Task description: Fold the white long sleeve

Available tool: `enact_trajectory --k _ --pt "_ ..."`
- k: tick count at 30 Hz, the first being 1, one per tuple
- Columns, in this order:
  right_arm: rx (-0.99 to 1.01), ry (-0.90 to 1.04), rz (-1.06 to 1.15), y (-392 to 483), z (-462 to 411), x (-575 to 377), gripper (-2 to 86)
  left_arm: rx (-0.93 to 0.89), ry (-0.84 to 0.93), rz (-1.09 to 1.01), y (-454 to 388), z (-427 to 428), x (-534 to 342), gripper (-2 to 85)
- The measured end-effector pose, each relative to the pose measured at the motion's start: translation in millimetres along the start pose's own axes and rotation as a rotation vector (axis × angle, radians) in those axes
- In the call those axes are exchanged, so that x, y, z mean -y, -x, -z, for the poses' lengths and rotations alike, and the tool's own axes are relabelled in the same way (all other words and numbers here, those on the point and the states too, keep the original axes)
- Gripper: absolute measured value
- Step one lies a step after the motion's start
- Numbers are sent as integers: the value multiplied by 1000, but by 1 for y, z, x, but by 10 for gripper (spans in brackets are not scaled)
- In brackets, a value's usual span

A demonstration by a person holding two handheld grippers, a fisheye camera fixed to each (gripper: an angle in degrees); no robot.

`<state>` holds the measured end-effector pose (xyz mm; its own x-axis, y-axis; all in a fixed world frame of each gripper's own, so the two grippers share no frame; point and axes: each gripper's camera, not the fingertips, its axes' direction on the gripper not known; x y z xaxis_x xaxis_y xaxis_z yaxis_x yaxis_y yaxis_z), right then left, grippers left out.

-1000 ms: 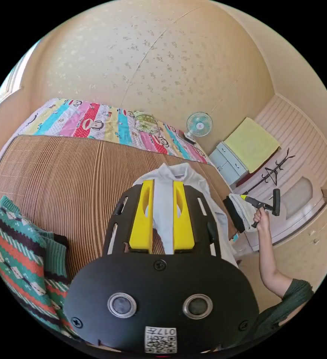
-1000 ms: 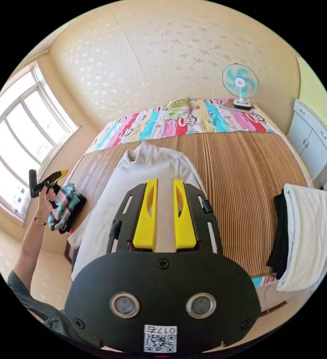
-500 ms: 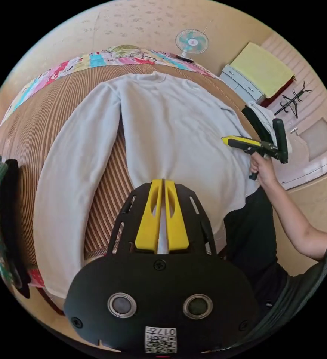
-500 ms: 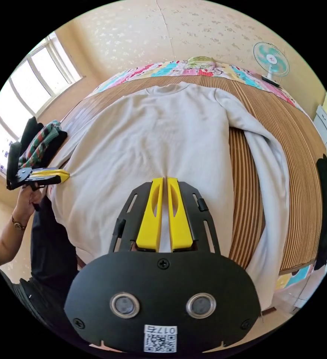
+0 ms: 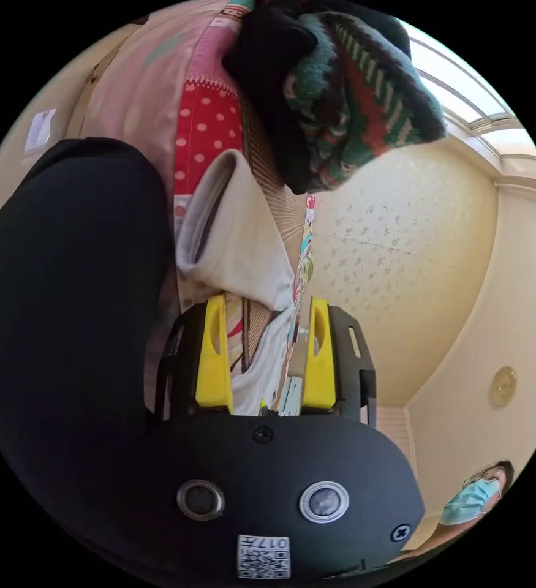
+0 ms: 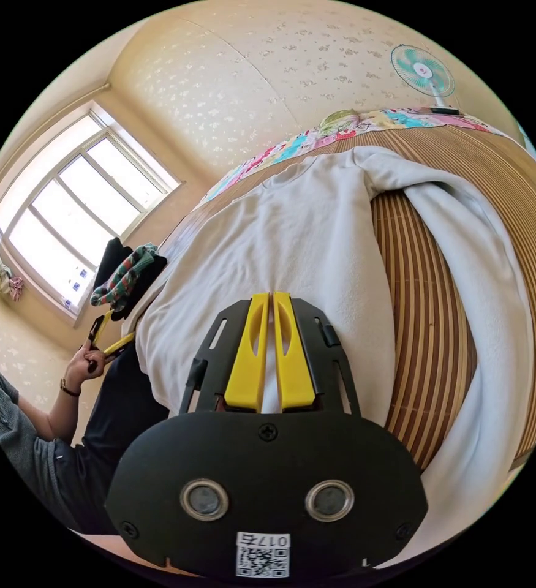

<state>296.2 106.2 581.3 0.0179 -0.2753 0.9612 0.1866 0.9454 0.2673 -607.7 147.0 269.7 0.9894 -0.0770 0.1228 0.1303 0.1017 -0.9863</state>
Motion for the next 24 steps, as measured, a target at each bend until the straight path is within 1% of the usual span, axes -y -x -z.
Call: enact_trajectory --k 1,2,3,4,6,7,9,10,12,14,16,18,19,21,22,24 --pt "3 -3 -2 -1 2 -1 13 17 1 0 1 0 4 136" --pt "4 -5 -3 -1 3 -1 12 63 2 -21 1 3 10 97" --pt "6 -7 -4 -1 5 -2 11 88 1 -68 -4 8 13 62" --pt "7 -8 -4 -1 6 -2 10 94 -5 -104 -10 12 13 45" --pt "6 -11 -1 -1 9 -3 9 146 -50 -283 -48 29 5 38" --pt "4 -15 2 -1 10 -4 8 157 -67 -337 -62 33 3 38" --pt "0 -26 8 0 12 -6 7 176 -142 -553 -124 39 -6 37" --pt "0 -33 12 0 13 -7 7 176 -163 -605 -142 39 -8 37" --pt "16 -39 9 -2 15 -8 6 160 -219 -821 -216 21 -19 38" --pt "34 -46 4 -4 17 -9 6 115 -221 -934 -266 -5 -32 38" --pt "33 -50 7 -3 19 -9 5 38 -175 -1018 -310 -44 -49 39" --pt "26 -52 11 -1 20 -9 5 -12 -69 -1110 -354 -116 -88 41" --pt "25 -53 12 0 21 -9 5 -20 -29 -1126 -362 -137 -100 43" --pt "24 -54 13 1 22 -8 5 -71 188 -1206 -375 -228 -160 57" --pt "26 -54 13 2 23 -7 5 -92 260 -1219 -373 -251 -176 63" --pt "30 -54 11 2 24 -6 6 -175 565 -1276 -349 -332 -242 108"
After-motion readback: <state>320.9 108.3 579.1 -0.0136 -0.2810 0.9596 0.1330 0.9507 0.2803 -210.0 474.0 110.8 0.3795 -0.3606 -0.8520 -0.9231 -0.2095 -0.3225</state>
